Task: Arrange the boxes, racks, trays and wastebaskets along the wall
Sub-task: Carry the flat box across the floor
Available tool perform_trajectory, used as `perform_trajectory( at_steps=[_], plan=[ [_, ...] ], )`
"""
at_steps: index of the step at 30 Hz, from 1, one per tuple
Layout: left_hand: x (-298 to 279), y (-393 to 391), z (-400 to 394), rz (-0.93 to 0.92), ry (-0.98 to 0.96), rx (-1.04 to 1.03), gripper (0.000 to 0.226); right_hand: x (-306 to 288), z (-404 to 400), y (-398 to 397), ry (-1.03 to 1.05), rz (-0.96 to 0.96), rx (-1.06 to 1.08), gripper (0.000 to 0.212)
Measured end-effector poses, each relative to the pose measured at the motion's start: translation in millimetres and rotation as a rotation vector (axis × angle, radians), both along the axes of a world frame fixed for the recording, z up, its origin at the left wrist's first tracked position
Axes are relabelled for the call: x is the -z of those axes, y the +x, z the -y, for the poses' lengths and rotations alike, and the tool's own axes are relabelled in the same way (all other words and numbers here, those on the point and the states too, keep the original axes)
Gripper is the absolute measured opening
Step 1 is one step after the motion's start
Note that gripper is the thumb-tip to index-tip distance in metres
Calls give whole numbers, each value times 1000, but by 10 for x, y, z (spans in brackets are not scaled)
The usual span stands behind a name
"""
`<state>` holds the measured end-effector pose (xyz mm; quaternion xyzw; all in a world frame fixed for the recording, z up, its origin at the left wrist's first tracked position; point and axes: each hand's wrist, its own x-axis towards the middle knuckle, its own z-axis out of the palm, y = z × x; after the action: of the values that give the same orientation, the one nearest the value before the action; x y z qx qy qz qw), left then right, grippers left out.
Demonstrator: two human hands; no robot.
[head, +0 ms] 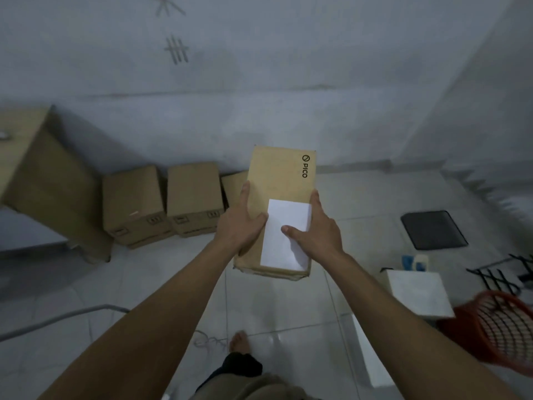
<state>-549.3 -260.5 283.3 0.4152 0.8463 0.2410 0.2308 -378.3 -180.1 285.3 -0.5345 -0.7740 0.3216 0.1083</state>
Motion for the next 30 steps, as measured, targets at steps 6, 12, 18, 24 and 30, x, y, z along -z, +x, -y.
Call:
perform_trajectory(
  at_steps=[6,12,18,24,30],
  plan=[
    [-5,-813,-120,58,5,-59,84,0,-238,-872,-2,22,-65,114],
    [42,-1303,-312,130,37,-102,85,42,-563,-1430,-4,66,-127,114],
    [254,-1708,-738,127,18,-126,88,206,-1047,-1867,-34,68,-174,111],
    [530,-2149,-1518,188,-45,-145,88,538,-1865,-2334,-124,71,-213,111],
    [982,-2535,-2438,320,-73,-245,92,967,-2907,-2823,-230,121,-281,111]
  ],
)
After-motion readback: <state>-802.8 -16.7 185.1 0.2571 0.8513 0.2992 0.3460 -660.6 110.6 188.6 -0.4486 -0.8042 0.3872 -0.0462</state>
